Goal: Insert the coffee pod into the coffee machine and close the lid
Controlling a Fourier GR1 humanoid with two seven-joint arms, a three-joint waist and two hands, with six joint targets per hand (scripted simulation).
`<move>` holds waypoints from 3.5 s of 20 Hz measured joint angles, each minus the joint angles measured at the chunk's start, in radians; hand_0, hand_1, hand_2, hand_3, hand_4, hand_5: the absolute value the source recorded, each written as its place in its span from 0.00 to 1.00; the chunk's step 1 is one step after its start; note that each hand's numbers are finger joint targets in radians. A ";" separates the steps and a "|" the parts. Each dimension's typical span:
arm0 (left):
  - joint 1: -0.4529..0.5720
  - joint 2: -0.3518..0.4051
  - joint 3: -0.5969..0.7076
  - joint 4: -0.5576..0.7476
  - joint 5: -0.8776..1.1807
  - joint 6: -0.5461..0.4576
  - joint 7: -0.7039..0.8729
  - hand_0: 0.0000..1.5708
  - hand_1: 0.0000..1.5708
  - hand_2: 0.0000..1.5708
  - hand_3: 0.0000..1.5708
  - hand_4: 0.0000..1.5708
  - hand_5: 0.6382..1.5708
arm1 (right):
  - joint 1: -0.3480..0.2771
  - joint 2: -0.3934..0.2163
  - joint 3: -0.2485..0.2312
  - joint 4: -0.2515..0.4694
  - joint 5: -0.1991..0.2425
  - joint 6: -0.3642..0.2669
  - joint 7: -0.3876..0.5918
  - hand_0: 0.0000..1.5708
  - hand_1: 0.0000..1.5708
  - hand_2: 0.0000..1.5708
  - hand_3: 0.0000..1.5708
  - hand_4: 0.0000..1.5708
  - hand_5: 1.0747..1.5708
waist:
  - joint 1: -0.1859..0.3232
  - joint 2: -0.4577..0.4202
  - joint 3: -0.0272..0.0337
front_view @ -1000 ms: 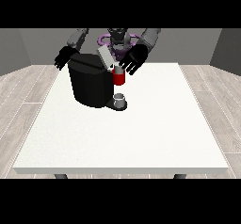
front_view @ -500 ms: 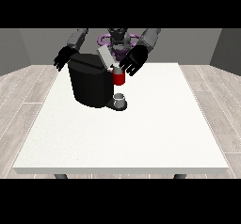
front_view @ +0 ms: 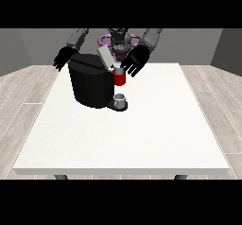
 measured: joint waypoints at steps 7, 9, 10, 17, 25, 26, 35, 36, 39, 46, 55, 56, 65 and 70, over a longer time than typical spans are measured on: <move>-0.003 0.004 -0.003 -0.002 -0.012 0.004 -0.021 0.58 0.58 0.65 0.55 0.23 1.00 | -0.004 0.004 0.001 0.001 0.004 -0.013 -0.003 0.00 0.00 0.00 0.00 0.29 1.00 | 0.006 0.003 0.0003; 0.000 0.005 -0.018 -0.006 -0.023 -0.008 -0.038 0.00 0.00 0.24 0.07 0.00 1.00 | -0.008 0.001 -0.007 0.008 0.000 -0.013 -0.005 0.00 0.00 0.00 0.00 0.30 1.00 | 0.014 0.004 0.0009; -0.003 0.015 -0.021 -0.006 -0.026 -0.017 -0.051 0.00 0.00 0.00 0.00 0.00 1.00 | -0.003 0.009 0.000 0.005 0.007 -0.019 -0.017 0.00 0.00 0.00 0.00 0.28 1.00 | 0.012 0.011 0.0013; -0.003 0.024 -0.045 -0.003 -0.060 -0.052 -0.038 0.00 0.00 0.00 0.00 0.00 1.00 | 0.005 0.012 0.001 0.023 0.010 -0.023 -0.016 0.00 0.00 0.00 0.00 0.23 1.00 | 0.015 -0.005 0.0010; 0.020 0.018 -0.050 -0.011 -0.074 -0.068 -0.040 0.00 0.00 0.00 0.00 0.00 1.00 | 0.039 0.014 -0.005 0.050 0.009 -0.020 -0.046 0.00 0.00 0.00 0.00 0.26 1.00 | 0.033 -0.040 -0.0002; 0.033 0.013 -0.051 -0.009 -0.075 -0.066 -0.044 0.00 0.00 0.00 0.00 0.00 1.00 | 0.043 0.012 -0.001 0.043 0.014 -0.025 -0.026 0.00 0.00 0.00 0.00 0.26 1.00 | 0.036 -0.054 -0.0003; 0.116 -0.098 -0.026 -0.044 -0.028 -0.064 -0.002 0.00 0.00 0.00 0.00 0.00 1.00 | 0.093 0.009 -0.031 0.082 -0.011 -0.023 -0.030 0.00 0.00 0.00 0.00 0.28 1.00 | 0.103 -0.175 -0.0009; 0.124 -0.117 -0.004 -0.048 0.000 -0.063 0.002 0.00 0.00 0.00 0.00 0.00 1.00 | 0.098 0.009 -0.038 0.089 -0.013 -0.028 -0.028 0.00 0.00 0.00 0.00 0.27 1.00 | 0.120 -0.192 -0.0010; 0.172 -0.142 0.077 -0.052 0.095 -0.063 -0.025 0.00 0.00 0.00 0.00 0.17 1.00 | 0.139 0.005 -0.043 0.080 -0.018 -0.024 -0.026 0.00 0.00 0.00 0.00 0.24 1.00 | 0.144 -0.245 -0.0018; 0.346 -0.266 0.189 -0.066 0.266 -0.079 -0.071 0.00 0.00 0.00 0.00 0.00 1.00 | 0.239 -0.026 -0.058 0.076 -0.021 0.001 -0.036 0.00 0.00 0.00 0.00 0.23 1.00 | 0.235 -0.406 -0.0017; 0.531 -0.328 0.251 -0.091 0.382 -0.104 -0.094 0.00 0.00 0.00 0.00 0.00 1.00 | 0.197 -0.095 -0.017 -0.053 -0.037 0.091 0.089 0.00 0.00 0.00 0.00 0.03 1.00 | 0.292 -0.518 -0.0015; 0.539 -0.340 0.250 -0.099 0.391 -0.108 -0.091 0.00 0.00 0.00 0.00 0.00 1.00 | 0.182 -0.099 -0.012 -0.062 -0.033 0.093 0.097 0.00 0.00 0.00 0.00 0.00 1.00 | 0.303 -0.519 -0.0016; 0.649 -0.401 0.226 -0.215 0.496 -0.154 -0.069 0.00 0.00 0.00 0.00 0.00 1.00 | 0.109 -0.137 0.007 -0.081 -0.034 0.162 0.130 0.00 0.00 0.00 0.00 0.15 1.00 | 0.391 -0.509 -0.0011; 0.720 -0.417 0.179 -0.322 0.545 -0.158 -0.050 0.00 0.00 0.00 0.00 0.07 1.00 | 0.060 -0.141 0.020 -0.065 -0.013 0.179 0.133 0.00 0.00 0.00 0.00 0.00 1.00 | 0.420 -0.477 -0.0009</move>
